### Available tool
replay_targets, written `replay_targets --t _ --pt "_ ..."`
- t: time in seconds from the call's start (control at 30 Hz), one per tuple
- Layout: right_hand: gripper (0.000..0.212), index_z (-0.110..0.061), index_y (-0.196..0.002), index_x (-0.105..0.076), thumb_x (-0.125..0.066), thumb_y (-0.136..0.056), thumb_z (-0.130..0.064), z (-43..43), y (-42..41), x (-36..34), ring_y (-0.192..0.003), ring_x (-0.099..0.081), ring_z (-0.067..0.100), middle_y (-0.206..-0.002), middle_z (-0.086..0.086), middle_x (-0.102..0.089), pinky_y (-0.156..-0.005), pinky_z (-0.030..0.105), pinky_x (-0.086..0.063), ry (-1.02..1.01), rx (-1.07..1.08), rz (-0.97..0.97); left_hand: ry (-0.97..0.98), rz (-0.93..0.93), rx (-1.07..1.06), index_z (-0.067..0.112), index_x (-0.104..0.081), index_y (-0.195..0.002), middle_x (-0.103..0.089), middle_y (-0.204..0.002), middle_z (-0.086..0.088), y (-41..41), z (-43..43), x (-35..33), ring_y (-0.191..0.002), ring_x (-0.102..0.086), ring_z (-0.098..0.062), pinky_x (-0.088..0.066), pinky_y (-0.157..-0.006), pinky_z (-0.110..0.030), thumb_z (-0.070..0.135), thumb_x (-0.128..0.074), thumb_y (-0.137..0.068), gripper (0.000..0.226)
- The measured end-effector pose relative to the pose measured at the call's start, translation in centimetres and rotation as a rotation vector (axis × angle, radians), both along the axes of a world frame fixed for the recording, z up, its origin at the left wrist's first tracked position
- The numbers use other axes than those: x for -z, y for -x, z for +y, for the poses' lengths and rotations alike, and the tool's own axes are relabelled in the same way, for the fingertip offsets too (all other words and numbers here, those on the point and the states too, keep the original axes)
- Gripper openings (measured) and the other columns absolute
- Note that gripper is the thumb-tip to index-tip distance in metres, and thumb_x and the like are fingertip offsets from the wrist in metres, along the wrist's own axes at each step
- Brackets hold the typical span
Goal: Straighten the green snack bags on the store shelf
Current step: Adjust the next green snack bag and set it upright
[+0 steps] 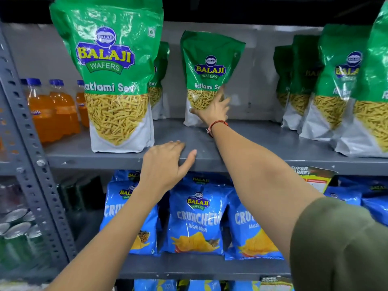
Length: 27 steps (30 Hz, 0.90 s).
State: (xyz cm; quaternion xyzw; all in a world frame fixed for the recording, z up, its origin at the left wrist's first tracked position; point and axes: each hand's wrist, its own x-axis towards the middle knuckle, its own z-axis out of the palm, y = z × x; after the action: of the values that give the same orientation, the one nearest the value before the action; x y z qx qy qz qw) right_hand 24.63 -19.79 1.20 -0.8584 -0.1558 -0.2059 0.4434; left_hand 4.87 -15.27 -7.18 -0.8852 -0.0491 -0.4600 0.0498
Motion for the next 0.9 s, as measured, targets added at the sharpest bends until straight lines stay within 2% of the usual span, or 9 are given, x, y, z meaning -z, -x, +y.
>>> replay_targets --t 0.13,0.33,0.63,0.77,0.9 --pt "0.133 -0.02 -0.152 0.007 -0.087 -0.062 -0.042 1.0 -0.3 -0.1 -0.13 -0.036 0.044 -0.148 0.024 -0.02 -0.101 0.057 -0.04 -0.049 0.007 -0.018 -0.009 -0.033 0.008 0.009 -0.068 -0.082 -0.071 -0.075 -0.007 -0.1 0.0 0.1 -0.067 -0.066 -0.027 -0.046 -0.05 -0.035 0.048 -0.034 -0.091 0.052" --pt "0.125 -0.019 -0.153 0.004 -0.086 -0.067 -0.031 0.8 -0.5 0.0 -0.123 -0.043 0.043 -0.137 0.02 -0.033 -0.099 0.05 -0.041 -0.092 -0.01 -0.017 0.022 -0.033 0.005 0.009 -0.069 -0.085 -0.072 -0.08 -0.007 -0.2 0.0 0.2 -0.071 -0.067 -0.027 -0.05 -0.054 -0.039 0.05 -0.032 -0.092 0.056" --pt "0.117 -0.018 -0.151 -0.009 -0.087 -0.065 -0.033 -1.0 1.5 -0.3 -0.123 -0.044 0.042 -0.137 0.02 -0.036 -0.096 0.048 -0.045 -0.104 -0.009 -0.049 -0.014 -0.048 -0.037 0.008 -0.069 -0.084 -0.071 -0.077 -0.008 -0.1 -0.3 0.2 -0.067 -0.066 -0.028 -0.048 -0.056 -0.036 0.048 -0.034 -0.092 0.053" --pt "0.116 -0.018 -0.151 -0.007 -0.085 -0.067 -0.034 -2.2 2.7 -0.1 -0.124 -0.044 0.042 -0.138 0.022 -0.035 -0.098 0.047 -0.042 -0.096 -0.022 -0.062 -0.025 -0.013 -0.089 0.006 -0.068 -0.082 -0.068 -0.071 -0.01 -0.1 -0.6 0.2 -0.067 -0.063 -0.03 -0.045 -0.059 -0.036 0.05 -0.032 -0.092 0.057" --pt "0.115 -0.018 -0.153 -0.004 -0.082 -0.071 -0.039 -3.7 4.5 0.1 -0.122 -0.045 0.041 -0.138 0.019 -0.034 -0.095 0.044 -0.043 -0.072 -0.02 -0.083 -0.026 0.037 -0.1 0.006 -0.068 -0.084 -0.069 -0.075 -0.01 0.0 -0.7 0.0 -0.073 -0.064 -0.03 -0.045 -0.062 -0.038 0.059 -0.026 -0.09 0.068"
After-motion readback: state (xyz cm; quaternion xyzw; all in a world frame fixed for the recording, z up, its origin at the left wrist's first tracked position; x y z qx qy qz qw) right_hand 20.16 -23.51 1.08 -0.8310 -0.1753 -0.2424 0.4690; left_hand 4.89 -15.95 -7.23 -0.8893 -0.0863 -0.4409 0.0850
